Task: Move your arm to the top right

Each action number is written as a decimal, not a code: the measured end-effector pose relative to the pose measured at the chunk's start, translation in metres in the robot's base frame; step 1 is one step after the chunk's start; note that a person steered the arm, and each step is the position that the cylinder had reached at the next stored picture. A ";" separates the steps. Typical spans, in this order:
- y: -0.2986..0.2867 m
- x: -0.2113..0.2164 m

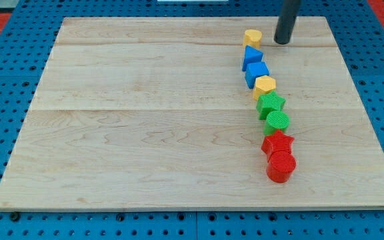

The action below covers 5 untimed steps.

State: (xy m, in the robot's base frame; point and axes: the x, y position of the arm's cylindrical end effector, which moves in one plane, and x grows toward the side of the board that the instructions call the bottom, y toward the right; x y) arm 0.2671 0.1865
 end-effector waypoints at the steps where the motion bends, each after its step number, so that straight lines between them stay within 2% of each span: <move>1: 0.007 0.000; 5: 0.015 -0.004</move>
